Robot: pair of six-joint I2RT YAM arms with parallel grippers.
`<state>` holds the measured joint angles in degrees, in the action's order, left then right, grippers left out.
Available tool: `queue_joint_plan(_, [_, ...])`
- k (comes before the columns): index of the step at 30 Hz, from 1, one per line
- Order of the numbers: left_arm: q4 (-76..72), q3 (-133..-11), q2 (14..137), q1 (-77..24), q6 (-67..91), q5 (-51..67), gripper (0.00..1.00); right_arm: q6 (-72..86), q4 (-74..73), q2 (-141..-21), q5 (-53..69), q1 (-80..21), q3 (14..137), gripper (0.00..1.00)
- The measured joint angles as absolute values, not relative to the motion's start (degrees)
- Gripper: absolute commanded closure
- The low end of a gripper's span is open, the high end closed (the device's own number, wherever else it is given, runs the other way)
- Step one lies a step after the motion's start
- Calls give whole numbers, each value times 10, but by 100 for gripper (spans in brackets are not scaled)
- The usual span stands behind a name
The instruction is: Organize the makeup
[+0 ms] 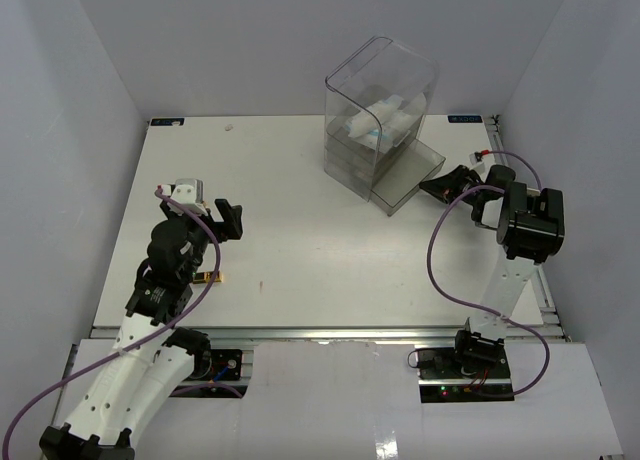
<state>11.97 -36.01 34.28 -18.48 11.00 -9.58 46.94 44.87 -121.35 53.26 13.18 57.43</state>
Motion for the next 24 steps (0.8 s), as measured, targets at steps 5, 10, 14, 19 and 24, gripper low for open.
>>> queue_joint_plan(5, [120,-360,344,-185,110,-96,2,433,431,-1201,534,138,572,42])
queue_joint_plan(10, [120,-360,355,-185,112,-94,2,386,394,-1153,536,143,564,37])
queue_joint_plan(14, [121,-360,380,-184,123,-84,2,329,333,-1101,543,145,564,37])
queue_joint_plan(19, [135,-368,449,-176,150,-52,2,200,195,-1010,545,139,566,37])
queue_joint_plan(24, [147,-392,563,-132,193,12,2,18,27,-889,538,103,572,34])
